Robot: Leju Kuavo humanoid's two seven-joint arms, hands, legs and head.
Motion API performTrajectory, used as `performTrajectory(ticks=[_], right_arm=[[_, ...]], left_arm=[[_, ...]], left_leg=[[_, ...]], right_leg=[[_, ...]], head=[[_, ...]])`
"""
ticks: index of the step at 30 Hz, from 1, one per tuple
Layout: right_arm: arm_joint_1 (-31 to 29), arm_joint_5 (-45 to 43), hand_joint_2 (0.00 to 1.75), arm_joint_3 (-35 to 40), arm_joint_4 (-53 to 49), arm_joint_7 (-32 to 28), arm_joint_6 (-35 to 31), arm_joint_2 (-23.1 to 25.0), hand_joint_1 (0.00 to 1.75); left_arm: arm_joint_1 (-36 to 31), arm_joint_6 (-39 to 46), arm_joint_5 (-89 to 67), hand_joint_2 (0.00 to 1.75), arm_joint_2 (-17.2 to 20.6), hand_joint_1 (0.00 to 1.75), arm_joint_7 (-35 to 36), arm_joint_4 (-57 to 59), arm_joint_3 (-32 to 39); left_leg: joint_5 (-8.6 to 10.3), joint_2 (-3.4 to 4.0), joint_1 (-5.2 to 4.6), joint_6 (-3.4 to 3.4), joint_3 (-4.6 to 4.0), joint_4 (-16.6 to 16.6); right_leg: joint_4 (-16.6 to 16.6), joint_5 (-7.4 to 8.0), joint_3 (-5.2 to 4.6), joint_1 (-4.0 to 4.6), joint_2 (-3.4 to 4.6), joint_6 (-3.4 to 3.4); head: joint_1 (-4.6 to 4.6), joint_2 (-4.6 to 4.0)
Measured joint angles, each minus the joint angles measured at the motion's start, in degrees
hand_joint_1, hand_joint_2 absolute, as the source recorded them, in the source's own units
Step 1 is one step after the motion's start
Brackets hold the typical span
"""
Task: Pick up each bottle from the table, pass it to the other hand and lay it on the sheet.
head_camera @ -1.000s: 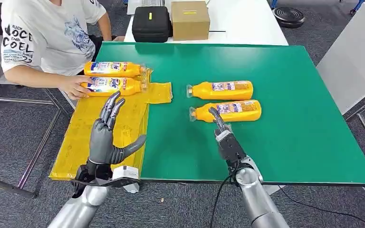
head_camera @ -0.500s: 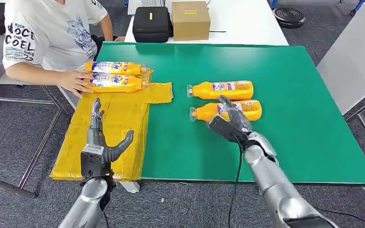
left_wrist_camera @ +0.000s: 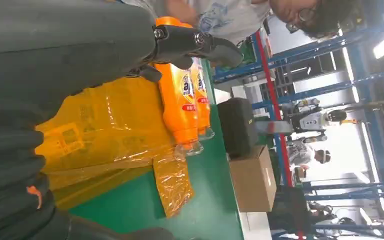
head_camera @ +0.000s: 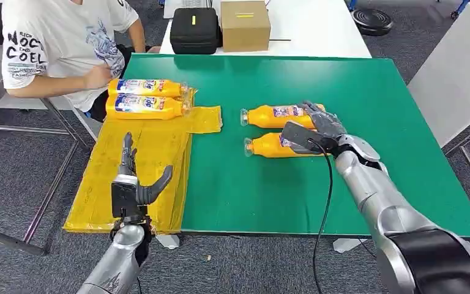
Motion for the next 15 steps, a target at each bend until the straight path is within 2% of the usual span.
performTrajectory(ticks=[12,15], right_arm=[[-0.5,0.5,1.75,0.7,1.9,0.2,0.1,-0.5,0.0],[-0.9,1.5,1.75,1.4,2.4,0.2,1.8,-0.8,0.0]], left_arm=[[-0.6,0.2,0.0,1.75,-0.4,0.0,0.0,1.8,0.1],[-1.0,0.3,0.0,1.75,-0.5,0.0,-0.1,2.4,0.1]], left_leg=[[0.0,0.0,0.01,0.0,0.0,0.0],[0.0,0.0,0.01,0.0,0.0,0.0]], right_leg=[[0.0,0.0,0.0,0.01,0.0,0.0],[0.0,0.0,0.0,0.01,0.0,0.0]], head=[[0.0,0.0],[0.0,0.0]])
